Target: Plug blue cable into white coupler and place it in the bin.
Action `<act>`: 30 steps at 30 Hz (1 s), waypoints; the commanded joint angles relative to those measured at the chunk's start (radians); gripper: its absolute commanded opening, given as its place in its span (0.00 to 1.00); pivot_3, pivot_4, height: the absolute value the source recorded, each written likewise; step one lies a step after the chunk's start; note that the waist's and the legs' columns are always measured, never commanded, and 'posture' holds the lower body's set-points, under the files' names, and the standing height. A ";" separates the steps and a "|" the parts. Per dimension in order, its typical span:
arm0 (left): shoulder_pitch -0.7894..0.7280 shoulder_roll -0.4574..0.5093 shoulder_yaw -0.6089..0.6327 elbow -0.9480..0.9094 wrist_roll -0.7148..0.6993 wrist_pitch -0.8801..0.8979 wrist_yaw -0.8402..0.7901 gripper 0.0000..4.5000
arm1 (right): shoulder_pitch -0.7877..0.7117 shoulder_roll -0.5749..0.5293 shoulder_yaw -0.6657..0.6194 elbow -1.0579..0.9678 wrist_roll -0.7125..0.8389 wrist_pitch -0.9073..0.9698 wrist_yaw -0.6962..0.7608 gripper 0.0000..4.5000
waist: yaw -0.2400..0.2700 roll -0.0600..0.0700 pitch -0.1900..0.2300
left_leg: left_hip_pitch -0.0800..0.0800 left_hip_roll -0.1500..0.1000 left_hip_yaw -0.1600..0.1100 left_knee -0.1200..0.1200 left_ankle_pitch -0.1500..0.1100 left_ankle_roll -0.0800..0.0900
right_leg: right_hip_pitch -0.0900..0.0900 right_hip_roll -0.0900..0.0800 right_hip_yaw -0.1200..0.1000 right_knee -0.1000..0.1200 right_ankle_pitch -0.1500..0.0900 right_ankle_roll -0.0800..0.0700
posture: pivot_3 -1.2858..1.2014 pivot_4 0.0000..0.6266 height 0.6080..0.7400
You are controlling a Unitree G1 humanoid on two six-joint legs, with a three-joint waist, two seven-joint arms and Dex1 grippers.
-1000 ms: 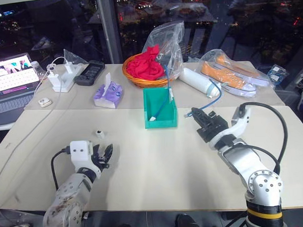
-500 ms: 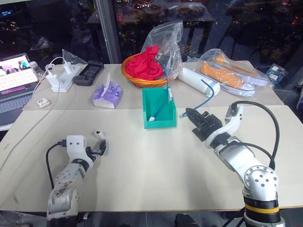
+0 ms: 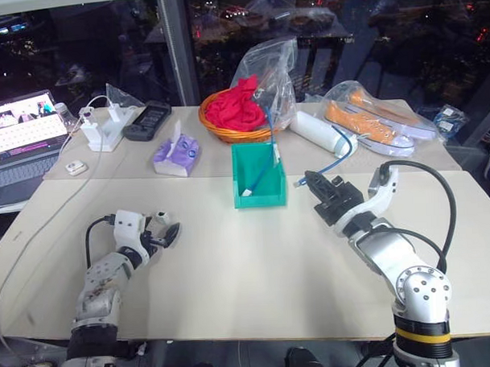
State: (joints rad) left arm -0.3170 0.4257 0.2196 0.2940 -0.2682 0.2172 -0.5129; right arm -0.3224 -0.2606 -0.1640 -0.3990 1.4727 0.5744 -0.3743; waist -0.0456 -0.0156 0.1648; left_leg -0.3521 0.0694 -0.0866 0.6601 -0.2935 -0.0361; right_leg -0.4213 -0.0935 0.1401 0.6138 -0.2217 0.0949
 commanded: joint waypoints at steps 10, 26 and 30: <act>0.021 -0.038 -0.062 -0.084 -0.011 0.066 -0.027 0.23 | -0.002 0.004 -0.011 -0.054 -0.003 -0.002 -0.005 0.00 | 0.001 0.000 0.000 | -0.001 0.000 0.000 0.000 0.000 0.000 | 0.000 0.000 0.000 -0.001 0.000 0.000 | 0.52 0.24 0.86; -0.011 -0.061 -0.499 -0.496 0.026 0.049 -0.304 0.14 | -0.038 -0.094 0.120 -0.155 -0.287 0.052 0.069 0.00 | -0.002 0.000 0.000 | -0.003 0.000 0.000 0.000 0.000 0.000 | -0.002 0.000 0.000 -0.003 0.000 0.000 | 0.52 0.24 0.86; -0.056 -0.088 -0.568 -0.314 0.118 -0.068 -0.305 0.14 | 0.011 -0.112 0.163 -0.219 -0.340 0.073 0.116 0.00 | -0.013 -0.001 0.001 | -0.001 0.000 0.000 -0.001 -0.001 0.001 | -0.002 0.001 0.000 -0.003 -0.001 -0.001 | 0.52 0.24 0.86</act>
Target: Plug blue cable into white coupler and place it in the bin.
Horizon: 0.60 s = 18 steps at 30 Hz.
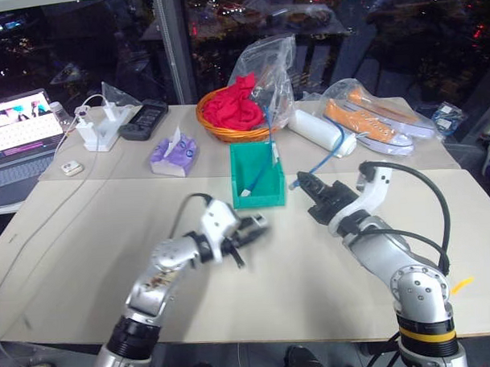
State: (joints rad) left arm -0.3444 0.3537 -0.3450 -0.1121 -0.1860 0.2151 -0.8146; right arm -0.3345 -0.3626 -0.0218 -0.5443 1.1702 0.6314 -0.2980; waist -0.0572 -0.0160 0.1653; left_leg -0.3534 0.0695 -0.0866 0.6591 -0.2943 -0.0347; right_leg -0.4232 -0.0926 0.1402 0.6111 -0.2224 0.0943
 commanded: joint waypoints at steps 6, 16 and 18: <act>-0.097 -0.084 -0.005 0.254 0.082 -0.075 0.035 0.14 | 0.109 -0.082 0.100 -0.166 -0.247 0.077 0.022 0.00 | 0.011 -0.001 0.000 | -0.002 0.000 0.000 0.001 0.000 0.000 | 0.000 0.000 0.000 -0.001 0.000 0.000 | 0.52 0.24 0.86; -0.068 -0.135 0.003 0.225 0.077 -0.025 0.057 0.14 | 0.160 -0.015 0.139 -0.193 -0.440 0.155 -0.038 0.00 | 0.013 -0.001 0.000 | -0.001 0.000 0.000 0.001 -0.001 0.001 | 0.000 0.000 0.000 -0.001 0.000 0.000 | 0.52 0.24 0.86; -0.070 -0.143 -0.006 0.229 0.090 -0.017 0.062 0.14 | 0.171 0.025 0.143 -0.196 -0.448 0.159 -0.042 0.00 | 0.013 -0.001 0.000 | -0.001 0.000 0.000 0.001 -0.001 0.001 | 0.000 0.000 0.000 -0.001 0.000 0.000 | 0.52 0.24 0.86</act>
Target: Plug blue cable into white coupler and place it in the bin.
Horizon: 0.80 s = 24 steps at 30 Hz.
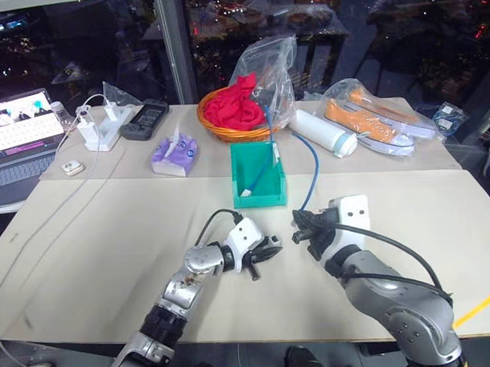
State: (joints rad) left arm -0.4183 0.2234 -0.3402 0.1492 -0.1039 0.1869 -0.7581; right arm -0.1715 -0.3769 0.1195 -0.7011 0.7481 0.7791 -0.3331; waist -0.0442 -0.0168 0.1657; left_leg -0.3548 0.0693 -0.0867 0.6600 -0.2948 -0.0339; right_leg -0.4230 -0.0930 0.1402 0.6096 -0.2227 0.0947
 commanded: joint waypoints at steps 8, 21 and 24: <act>-0.025 -0.048 -0.037 0.003 0.037 0.025 0.002 0.14 | 0.077 0.163 -0.034 -0.080 -0.003 0.009 0.027 0.00 | 0.003 0.000 0.000 | 0.000 0.000 0.000 0.000 0.000 0.000 | 0.000 0.000 0.000 0.000 0.000 0.000 | 0.52 0.24 0.86; -0.017 -0.067 -0.041 -0.005 0.045 0.037 0.000 0.14 | 0.102 0.200 -0.024 -0.112 -0.017 0.040 0.073 0.00 | 0.003 0.000 0.000 | 0.000 0.000 0.000 0.000 0.000 0.000 | 0.001 0.000 0.000 0.000 0.000 0.000 | 0.52 0.24 0.86; -0.017 -0.064 -0.041 -0.009 0.046 0.038 -0.003 0.14 | 0.104 0.199 -0.022 -0.109 -0.032 0.049 0.077 0.00 | 0.003 0.000 0.000 | 0.000 0.000 0.000 0.000 0.000 0.000 | 0.001 0.000 0.000 0.000 0.000 0.000 | 0.52 0.24 0.86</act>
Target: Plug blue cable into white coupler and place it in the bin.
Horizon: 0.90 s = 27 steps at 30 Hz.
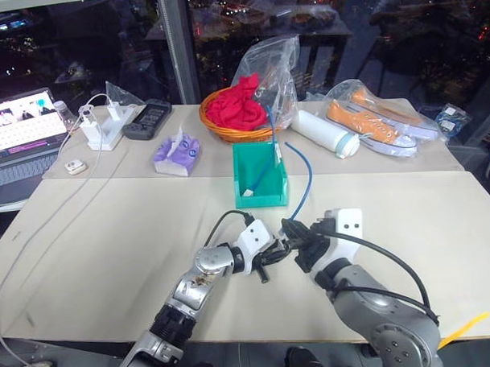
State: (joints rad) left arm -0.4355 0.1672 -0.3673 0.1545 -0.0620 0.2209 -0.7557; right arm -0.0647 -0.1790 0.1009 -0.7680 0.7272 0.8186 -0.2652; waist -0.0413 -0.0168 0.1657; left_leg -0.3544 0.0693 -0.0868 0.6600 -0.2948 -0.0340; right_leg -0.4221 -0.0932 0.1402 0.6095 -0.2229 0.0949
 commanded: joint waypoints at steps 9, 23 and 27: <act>0.009 0.006 -0.015 -0.027 0.006 0.004 -0.011 0.14 | 0.019 0.001 0.017 -0.028 -0.064 0.036 0.024 0.00 | -0.001 0.000 0.000 | 0.000 0.000 0.000 0.000 0.000 0.000 | 0.000 0.000 0.000 0.000 0.000 0.000 | 0.52 0.24 0.86; 0.014 0.016 -0.014 -0.045 0.002 0.014 -0.017 0.14 | 0.024 -0.111 0.148 -0.014 -0.276 0.047 0.093 0.00 | -0.002 0.000 0.000 | 0.000 0.000 0.000 0.000 0.000 0.000 | 0.000 0.000 0.000 0.000 0.000 0.000 | 0.52 0.24 0.86; 0.016 0.020 -0.015 -0.050 0.000 0.019 -0.020 0.14 | 0.023 -0.126 0.179 -0.005 -0.346 0.005 0.122 0.00 | -0.002 0.000 0.000 | 0.000 0.000 0.000 0.000 0.000 0.000 | 0.000 0.000 0.000 0.000 0.000 0.000 | 0.52 0.24 0.86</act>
State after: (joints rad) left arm -0.4300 0.1872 -0.3717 0.1352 -0.0585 0.2305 -0.7630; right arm -0.0466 -0.3062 0.2690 -0.7666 0.4149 0.8514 -0.1556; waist -0.0431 -0.0169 0.1656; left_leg -0.3540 0.0694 -0.0868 0.6600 -0.2948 -0.0340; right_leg -0.4222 -0.0930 0.1402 0.6095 -0.2229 0.0949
